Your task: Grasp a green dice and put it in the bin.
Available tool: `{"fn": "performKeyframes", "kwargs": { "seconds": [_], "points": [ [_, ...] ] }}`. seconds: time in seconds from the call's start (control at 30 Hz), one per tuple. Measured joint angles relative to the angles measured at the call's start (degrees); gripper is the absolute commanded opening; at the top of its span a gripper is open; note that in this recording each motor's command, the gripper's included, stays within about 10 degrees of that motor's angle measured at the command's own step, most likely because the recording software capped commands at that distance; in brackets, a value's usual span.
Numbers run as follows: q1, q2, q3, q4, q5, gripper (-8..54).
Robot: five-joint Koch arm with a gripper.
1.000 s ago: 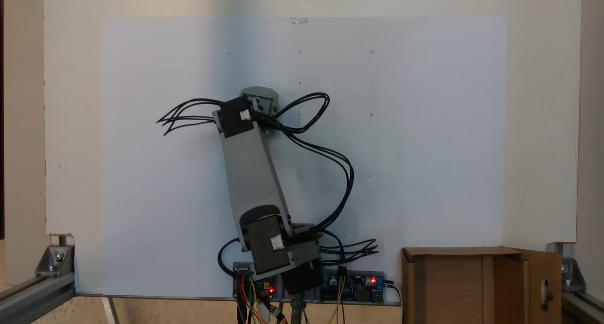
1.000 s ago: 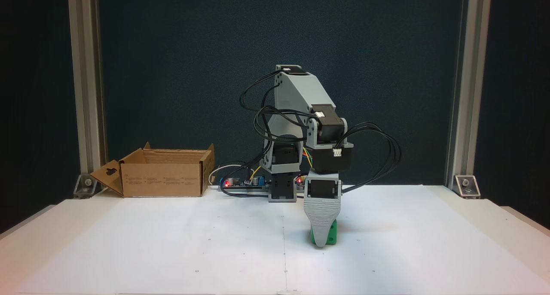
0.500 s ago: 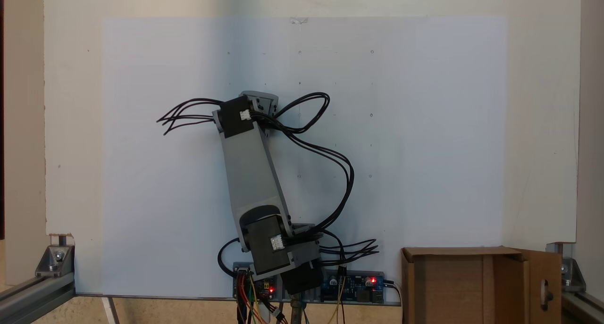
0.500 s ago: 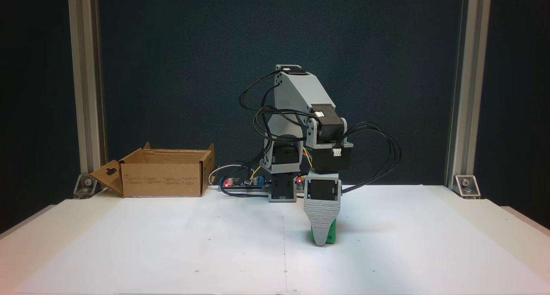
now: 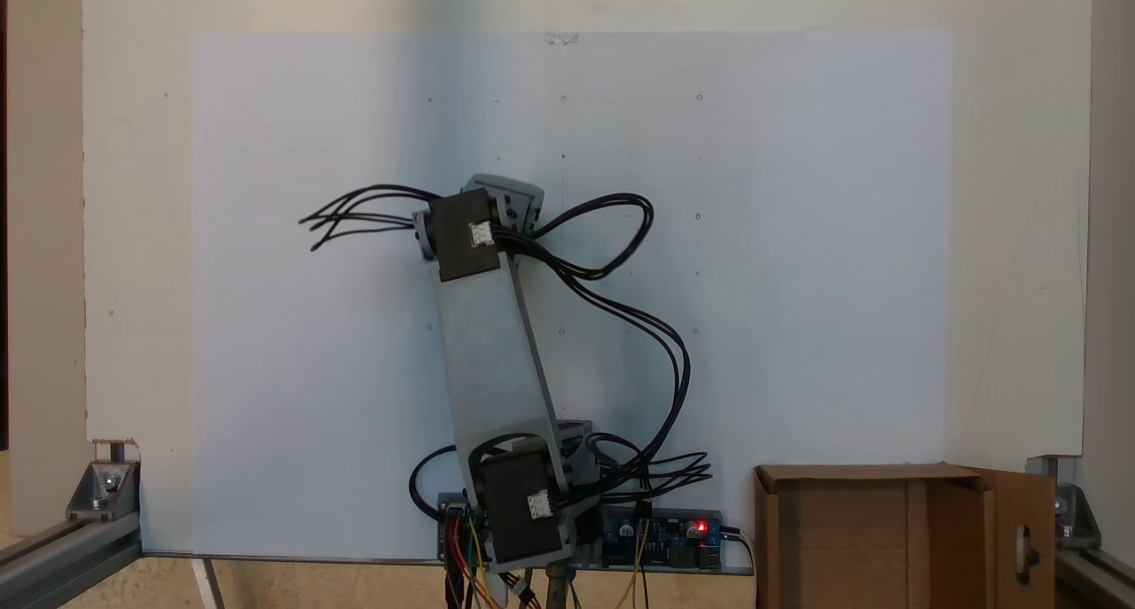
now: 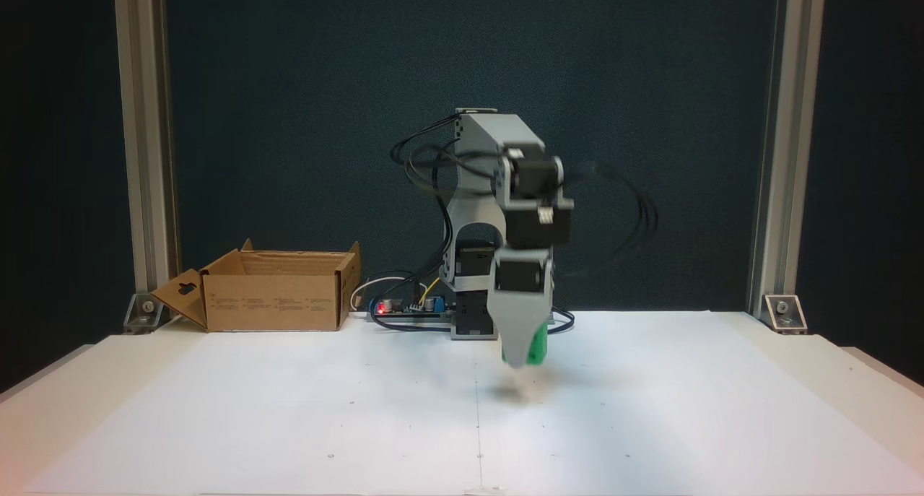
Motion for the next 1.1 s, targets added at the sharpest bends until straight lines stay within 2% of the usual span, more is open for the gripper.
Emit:
{"fn": "performKeyframes", "kwargs": {
  "seconds": [0.03,0.27,0.67,0.87,1.1],
  "points": [
    [2.02,2.20,-5.27,4.31,-0.09,12.2],
    [7.38,14.85,-9.67,18.54,-0.35,12.2],
    [13.27,15.64,-12.74,21.80,-2.64,12.2],
    [30.15,15.47,-20.48,21.88,-10.20,12.2],
    [57.57,14.24,-20.92,22.06,-20.48,12.2]
  ]
}}
